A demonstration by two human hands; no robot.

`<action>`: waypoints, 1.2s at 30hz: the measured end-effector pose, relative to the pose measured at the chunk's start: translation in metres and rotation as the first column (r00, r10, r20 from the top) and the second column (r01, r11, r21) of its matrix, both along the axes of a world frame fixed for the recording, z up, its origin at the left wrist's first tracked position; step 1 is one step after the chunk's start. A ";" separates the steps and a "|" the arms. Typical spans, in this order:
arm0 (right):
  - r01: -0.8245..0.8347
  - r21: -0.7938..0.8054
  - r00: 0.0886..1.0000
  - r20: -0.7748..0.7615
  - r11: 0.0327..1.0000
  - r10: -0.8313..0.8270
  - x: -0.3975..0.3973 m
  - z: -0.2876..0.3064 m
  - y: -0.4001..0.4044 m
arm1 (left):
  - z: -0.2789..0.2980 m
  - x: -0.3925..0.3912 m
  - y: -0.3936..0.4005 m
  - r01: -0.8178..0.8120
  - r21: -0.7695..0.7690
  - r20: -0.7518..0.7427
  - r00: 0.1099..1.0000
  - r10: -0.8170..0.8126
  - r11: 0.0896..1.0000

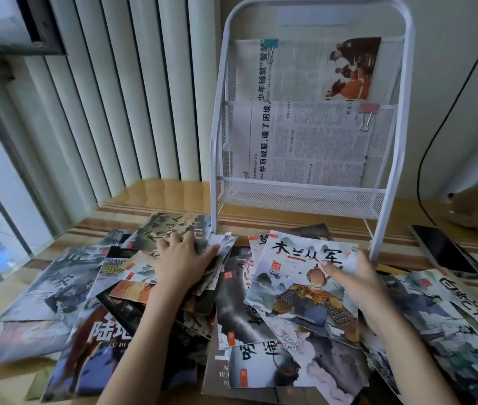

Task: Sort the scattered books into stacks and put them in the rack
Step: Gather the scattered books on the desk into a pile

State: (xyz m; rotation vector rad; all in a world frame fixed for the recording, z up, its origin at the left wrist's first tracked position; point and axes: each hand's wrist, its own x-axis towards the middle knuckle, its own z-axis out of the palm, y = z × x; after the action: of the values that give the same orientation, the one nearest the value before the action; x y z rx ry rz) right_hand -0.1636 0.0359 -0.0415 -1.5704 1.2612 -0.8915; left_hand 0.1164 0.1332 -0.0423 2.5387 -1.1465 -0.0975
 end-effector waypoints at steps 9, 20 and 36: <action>0.019 0.014 1.000 0.022 1.000 -0.019 0.001 -0.004 -0.002 | 0.008 0.016 0.046 -0.328 0.088 -0.057 0.941 0.333 0.941; -0.224 -0.063 0.974 0.030 0.973 0.226 0.050 0.033 0.012 | -0.002 0.007 0.080 -0.248 0.043 -0.041 0.967 0.250 0.968; -0.476 -0.123 0.826 -0.403 0.871 0.394 0.179 0.004 0.025 | -0.011 0.017 0.104 -0.360 -0.710 -0.489 0.870 -0.056 0.605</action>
State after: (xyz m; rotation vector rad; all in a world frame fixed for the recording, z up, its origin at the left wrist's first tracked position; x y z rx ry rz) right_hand 0.0155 0.0613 -0.0378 -2.1717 0.9942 -0.4584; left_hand 0.1330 0.2373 -0.0537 1.6521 -0.5549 -0.1183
